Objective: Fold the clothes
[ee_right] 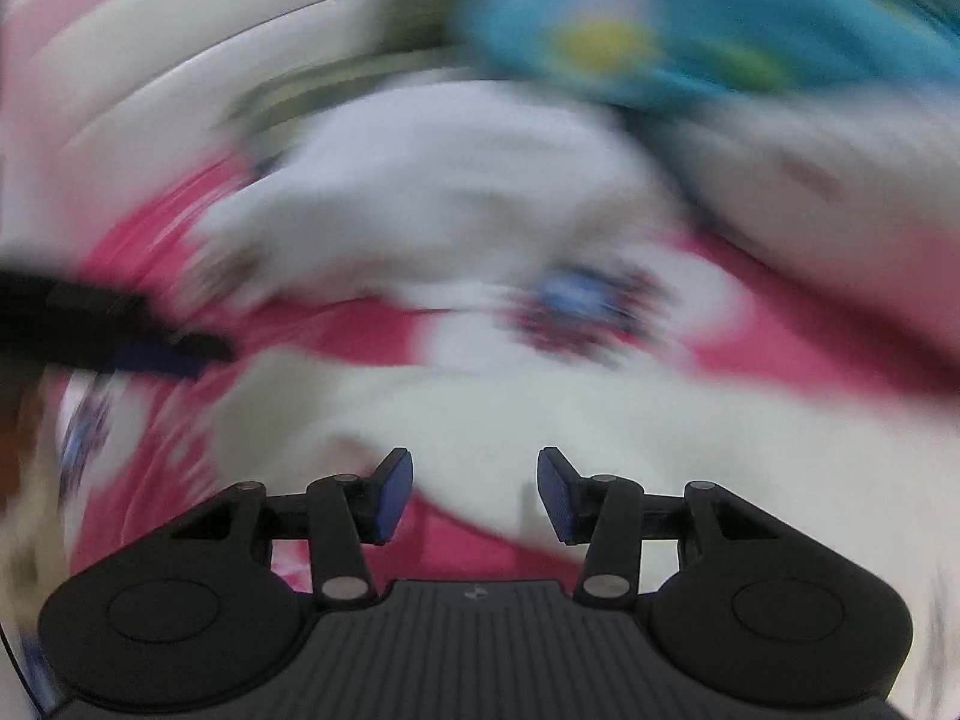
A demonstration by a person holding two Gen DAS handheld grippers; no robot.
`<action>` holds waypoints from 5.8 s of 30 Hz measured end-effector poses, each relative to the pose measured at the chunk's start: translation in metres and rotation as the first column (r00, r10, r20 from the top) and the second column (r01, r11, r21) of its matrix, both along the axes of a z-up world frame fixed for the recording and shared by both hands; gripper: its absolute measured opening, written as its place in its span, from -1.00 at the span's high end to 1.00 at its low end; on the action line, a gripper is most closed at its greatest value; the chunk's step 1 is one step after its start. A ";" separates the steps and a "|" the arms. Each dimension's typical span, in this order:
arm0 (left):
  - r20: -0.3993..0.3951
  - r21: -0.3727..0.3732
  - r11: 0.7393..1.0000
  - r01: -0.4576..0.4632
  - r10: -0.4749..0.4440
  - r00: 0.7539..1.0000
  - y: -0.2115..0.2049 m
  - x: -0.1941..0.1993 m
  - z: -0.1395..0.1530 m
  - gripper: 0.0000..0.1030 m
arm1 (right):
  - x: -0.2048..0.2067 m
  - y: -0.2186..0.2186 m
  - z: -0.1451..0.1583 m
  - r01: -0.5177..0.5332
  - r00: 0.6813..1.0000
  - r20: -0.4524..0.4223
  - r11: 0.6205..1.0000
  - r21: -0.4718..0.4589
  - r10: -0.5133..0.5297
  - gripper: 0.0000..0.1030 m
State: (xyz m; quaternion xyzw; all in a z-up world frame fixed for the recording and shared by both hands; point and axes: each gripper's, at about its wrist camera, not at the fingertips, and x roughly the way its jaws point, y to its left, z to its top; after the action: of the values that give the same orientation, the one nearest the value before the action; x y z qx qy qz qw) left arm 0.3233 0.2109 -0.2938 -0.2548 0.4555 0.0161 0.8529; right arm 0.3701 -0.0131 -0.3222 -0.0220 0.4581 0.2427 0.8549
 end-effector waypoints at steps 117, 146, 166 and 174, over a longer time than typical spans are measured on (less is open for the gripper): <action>0.183 0.376 0.851 0.368 -0.457 0.870 -0.208 -0.039 0.011 0.57 | -0.025 -0.197 -0.048 0.567 0.820 -0.365 0.707 0.423 -0.441 0.63; -0.030 0.557 0.401 0.728 -0.865 0.500 -0.271 -0.061 -0.069 0.87 | -0.054 -0.231 -0.094 0.709 0.671 -0.535 0.654 0.264 -0.512 0.06; -0.012 -0.341 0.740 -0.580 0.614 0.789 0.140 -0.069 -0.060 0.90 | -0.012 -0.184 -0.105 0.683 0.682 -0.578 0.672 0.286 -0.448 0.05; 0.017 -0.257 0.827 -0.500 0.521 0.853 0.142 -0.072 -0.063 0.87 | -0.003 -0.164 -0.107 0.666 0.694 -0.564 0.697 0.267 -0.447 0.05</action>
State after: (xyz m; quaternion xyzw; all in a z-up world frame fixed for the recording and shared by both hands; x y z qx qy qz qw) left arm 0.2514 0.3533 -0.3567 -0.4703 0.3319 0.1768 0.7984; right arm 0.3671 -0.1767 -0.4289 0.3794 0.5593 0.0607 0.7345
